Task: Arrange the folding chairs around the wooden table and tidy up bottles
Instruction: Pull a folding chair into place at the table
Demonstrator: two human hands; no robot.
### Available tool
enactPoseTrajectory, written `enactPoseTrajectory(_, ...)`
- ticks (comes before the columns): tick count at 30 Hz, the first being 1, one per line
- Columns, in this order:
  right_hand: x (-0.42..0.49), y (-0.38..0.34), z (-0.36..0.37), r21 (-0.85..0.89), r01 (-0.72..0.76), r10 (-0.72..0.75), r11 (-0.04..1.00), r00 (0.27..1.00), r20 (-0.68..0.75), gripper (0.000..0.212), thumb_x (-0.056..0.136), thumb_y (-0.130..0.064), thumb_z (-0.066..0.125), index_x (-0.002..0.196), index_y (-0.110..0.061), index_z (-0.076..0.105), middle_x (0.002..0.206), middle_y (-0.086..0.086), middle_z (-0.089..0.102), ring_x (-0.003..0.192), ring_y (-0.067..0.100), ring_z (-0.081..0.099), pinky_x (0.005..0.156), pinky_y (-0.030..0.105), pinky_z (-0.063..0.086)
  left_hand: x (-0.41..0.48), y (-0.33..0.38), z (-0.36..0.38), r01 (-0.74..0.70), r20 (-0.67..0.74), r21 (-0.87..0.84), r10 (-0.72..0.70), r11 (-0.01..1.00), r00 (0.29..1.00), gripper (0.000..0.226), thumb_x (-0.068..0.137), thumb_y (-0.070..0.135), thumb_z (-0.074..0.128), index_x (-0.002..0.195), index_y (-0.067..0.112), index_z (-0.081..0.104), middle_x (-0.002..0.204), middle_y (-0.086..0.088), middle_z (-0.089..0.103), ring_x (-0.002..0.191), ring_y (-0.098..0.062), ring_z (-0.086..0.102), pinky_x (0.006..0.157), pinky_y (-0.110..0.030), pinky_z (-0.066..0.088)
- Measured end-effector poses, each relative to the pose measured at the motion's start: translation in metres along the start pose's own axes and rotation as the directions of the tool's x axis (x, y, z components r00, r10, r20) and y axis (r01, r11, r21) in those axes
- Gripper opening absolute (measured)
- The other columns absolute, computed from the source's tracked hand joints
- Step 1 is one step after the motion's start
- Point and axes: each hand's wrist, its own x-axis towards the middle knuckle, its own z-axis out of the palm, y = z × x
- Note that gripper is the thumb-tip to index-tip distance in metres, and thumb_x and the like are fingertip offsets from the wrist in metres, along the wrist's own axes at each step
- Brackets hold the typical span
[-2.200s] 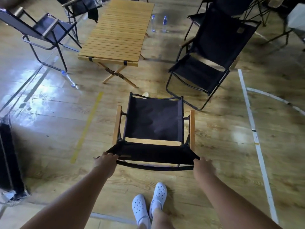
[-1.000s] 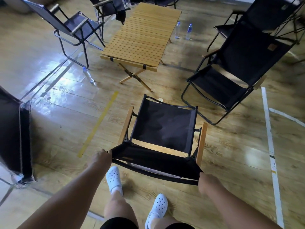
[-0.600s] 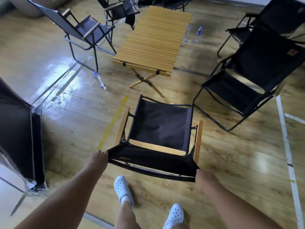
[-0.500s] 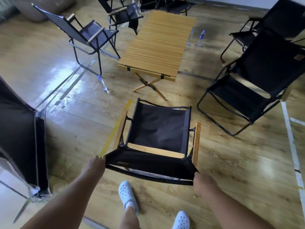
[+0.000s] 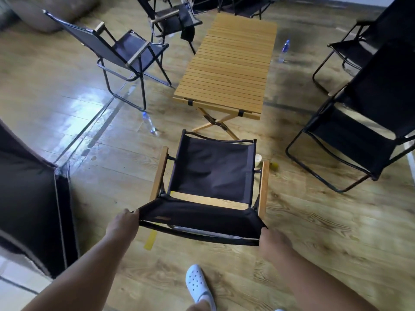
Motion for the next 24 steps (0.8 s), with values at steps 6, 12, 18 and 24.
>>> enactPoseTrajectory(6, 0.023, -0.034, -0.027, 0.004, -0.009, 0.009, 1.0, 1.0, -0.008, 0.034, 0.094, -0.011, 0.05, 0.128, -0.016, 0.051, 0.131, 0.007, 0.058, 0.12, 0.027, 0.058, 0.092, 0.035, 0.049, 0.049, -0.024, -0.026, -0.026, -0.044, 0.071, 0.029, 0.997, 0.999, 0.056, 0.094, 0.009, 0.041, 0.149, 0.021, 0.033, 0.117, -0.008, 0.053, 0.11, -0.028, 0.058, 0.089, -0.034, 0.049)
enactPoseTrajectory(12, 0.051, -0.061, -0.054, -0.013, 0.017, -0.017, 1.0, 0.999, -0.046, 0.038, 0.094, -0.014, 0.051, 0.132, -0.018, 0.049, 0.136, 0.004, 0.056, 0.127, 0.024, 0.054, 0.097, 0.033, 0.047, 0.091, -0.035, -0.053, 0.013, -0.065, 0.035, -0.011, 0.999, 0.998, 0.053, 0.095, 0.01, 0.037, 0.145, 0.026, 0.038, 0.115, -0.008, 0.051, 0.11, -0.029, 0.054, 0.089, -0.034, 0.047)
enactPoseTrajectory(18, 0.07, -0.07, -0.082, -0.154, 0.057, -0.065, 0.986, 0.997, -0.051, 0.042, 0.095, -0.011, 0.054, 0.137, -0.013, 0.05, 0.138, 0.003, 0.055, 0.128, 0.025, 0.055, 0.098, 0.035, 0.05, 0.124, -0.032, -0.076, 0.018, -0.111, 0.011, -0.017, 1.0, 0.994, 0.048, 0.093, 0.011, 0.042, 0.138, 0.027, 0.048, 0.113, -0.008, 0.052, 0.111, -0.031, 0.054, 0.091, -0.035, 0.048)
enactPoseTrajectory(24, 0.096, -0.073, -0.098, -0.231, 0.062, -0.071, 0.971, 0.997, -0.03, 0.042, 0.097, -0.01, 0.052, 0.139, -0.012, 0.052, 0.139, 0.002, 0.055, 0.13, 0.025, 0.053, 0.101, 0.033, 0.047, 0.149, -0.032, -0.089, 0.002, -0.144, 0.011, 0.0, 1.0, 0.99, 0.045, 0.092, 0.013, 0.042, 0.134, 0.026, 0.053, 0.108, -0.009, 0.053, 0.108, -0.033, 0.057, 0.092, -0.035, 0.05)
